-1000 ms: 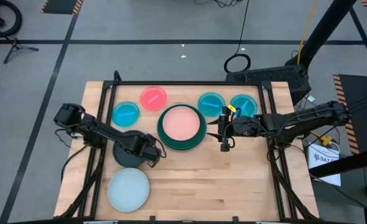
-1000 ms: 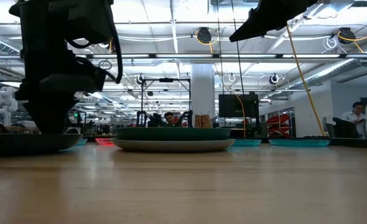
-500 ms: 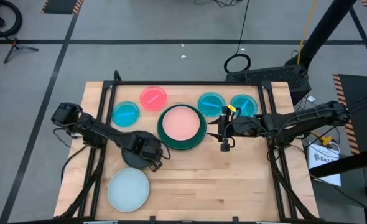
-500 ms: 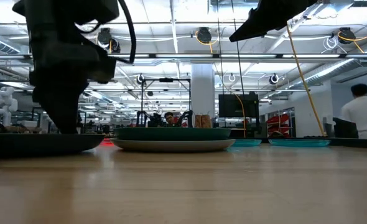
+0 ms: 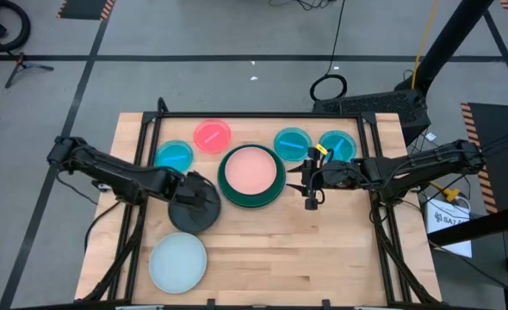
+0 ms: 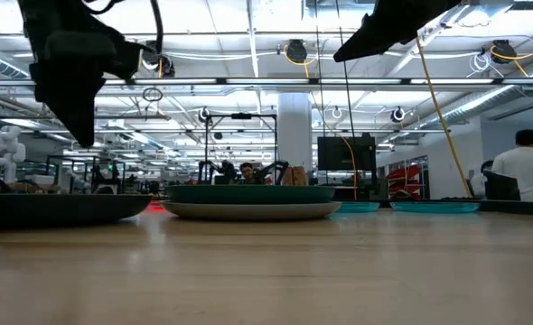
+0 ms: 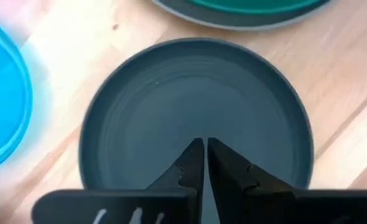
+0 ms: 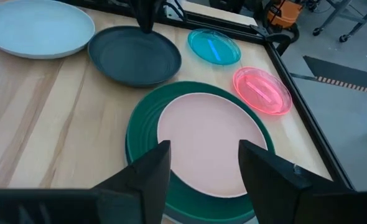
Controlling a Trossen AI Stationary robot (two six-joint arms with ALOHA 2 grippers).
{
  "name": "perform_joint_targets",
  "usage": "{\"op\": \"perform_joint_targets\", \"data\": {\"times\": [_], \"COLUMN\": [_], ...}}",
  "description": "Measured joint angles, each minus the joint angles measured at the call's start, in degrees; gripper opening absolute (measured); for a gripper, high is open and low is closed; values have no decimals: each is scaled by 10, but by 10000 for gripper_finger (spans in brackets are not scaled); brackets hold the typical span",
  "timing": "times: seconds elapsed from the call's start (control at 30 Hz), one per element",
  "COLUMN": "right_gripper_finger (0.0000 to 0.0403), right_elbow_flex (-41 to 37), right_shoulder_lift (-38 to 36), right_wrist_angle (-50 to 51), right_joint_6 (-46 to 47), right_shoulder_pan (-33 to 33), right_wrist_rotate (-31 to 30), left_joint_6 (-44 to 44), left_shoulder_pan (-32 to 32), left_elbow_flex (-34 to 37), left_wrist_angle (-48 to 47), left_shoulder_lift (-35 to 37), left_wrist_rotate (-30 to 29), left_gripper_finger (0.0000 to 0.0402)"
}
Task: Stack plastic plates
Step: Stack the black plate on top of the pink plate
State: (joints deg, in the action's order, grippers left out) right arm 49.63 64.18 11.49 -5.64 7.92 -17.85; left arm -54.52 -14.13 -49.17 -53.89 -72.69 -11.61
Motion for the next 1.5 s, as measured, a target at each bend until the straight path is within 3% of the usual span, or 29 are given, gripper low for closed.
{"op": "perform_joint_targets", "data": {"times": [0.4, 0.6, 0.73, 1.0, 1.5], "right_gripper_finger": [180, 180, 180, 180, 180], "right_elbow_flex": [0, 0, 0, 0, 0], "right_shoulder_lift": [0, 0, 0, 0, 0], "right_wrist_angle": [3, 2, 3, 3, 3], "right_joint_6": [6, 5, 5, 5, 2], "right_shoulder_pan": [0, 0, 0, 0, 0], "right_wrist_rotate": [0, 0, 0, 0, 0], "left_joint_6": [-93, -138, -184, -188, -160], "left_shoulder_pan": [7, 7, 16, 42, 89], "left_elbow_flex": [118, 135, 142, 142, 141], "left_wrist_angle": [10, -5, -76, -72, -54], "left_shoulder_lift": [92, 132, 133, 133, 106], "left_wrist_rotate": [11, -4, -14, -19, -20], "left_gripper_finger": [30, 30, 31, 33, 168]}}
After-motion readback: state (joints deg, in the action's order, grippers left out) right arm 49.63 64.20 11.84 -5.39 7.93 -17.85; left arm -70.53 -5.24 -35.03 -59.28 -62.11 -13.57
